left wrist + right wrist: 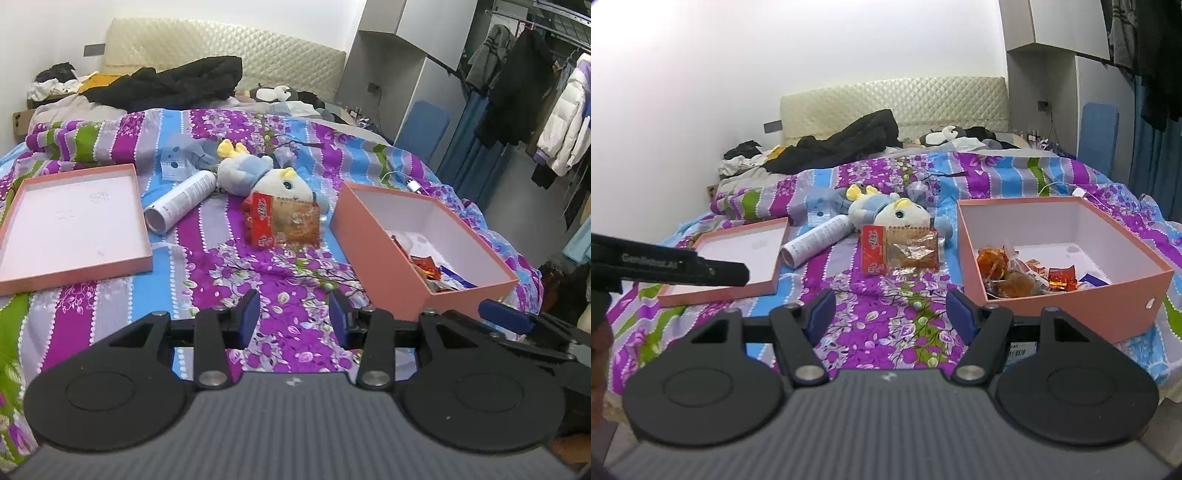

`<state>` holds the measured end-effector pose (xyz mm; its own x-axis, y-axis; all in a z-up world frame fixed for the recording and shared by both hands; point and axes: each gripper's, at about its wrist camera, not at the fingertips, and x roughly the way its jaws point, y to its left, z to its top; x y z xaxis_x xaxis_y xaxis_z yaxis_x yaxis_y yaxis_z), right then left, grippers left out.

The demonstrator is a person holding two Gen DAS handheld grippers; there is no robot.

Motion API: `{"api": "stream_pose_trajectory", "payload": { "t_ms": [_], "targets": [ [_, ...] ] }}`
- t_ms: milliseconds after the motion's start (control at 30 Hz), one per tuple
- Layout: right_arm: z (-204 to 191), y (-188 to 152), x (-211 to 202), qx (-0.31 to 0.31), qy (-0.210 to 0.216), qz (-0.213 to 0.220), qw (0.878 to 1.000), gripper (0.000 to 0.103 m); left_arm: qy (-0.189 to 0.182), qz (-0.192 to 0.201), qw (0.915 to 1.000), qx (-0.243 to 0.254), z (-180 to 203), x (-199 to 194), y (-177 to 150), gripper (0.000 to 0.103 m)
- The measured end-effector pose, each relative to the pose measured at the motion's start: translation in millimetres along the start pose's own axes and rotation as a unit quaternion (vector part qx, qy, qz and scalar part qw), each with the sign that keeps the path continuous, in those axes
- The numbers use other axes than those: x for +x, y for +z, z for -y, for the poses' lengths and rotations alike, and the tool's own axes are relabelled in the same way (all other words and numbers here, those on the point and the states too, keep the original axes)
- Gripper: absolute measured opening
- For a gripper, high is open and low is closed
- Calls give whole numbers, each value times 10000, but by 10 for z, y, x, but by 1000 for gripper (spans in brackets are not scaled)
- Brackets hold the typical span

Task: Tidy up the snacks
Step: 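Move both tools back toward the snack pile by the plush toy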

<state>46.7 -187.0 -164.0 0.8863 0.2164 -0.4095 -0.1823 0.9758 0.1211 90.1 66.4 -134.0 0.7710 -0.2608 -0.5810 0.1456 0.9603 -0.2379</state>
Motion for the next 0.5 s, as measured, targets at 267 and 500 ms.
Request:
{"api": "stream_pose_trajectory", "payload": {
  "t_ms": [267, 500],
  "targets": [
    [-44, -75, 424, -89, -9, -46, 9999, 68, 16, -142, 9997, -195, -310, 547, -12, 47],
    [-102, -191, 808, -212, 36, -135, 9997, 68, -6, -372, 9988, -304, -575, 1104, 0, 47]
  ]
}}
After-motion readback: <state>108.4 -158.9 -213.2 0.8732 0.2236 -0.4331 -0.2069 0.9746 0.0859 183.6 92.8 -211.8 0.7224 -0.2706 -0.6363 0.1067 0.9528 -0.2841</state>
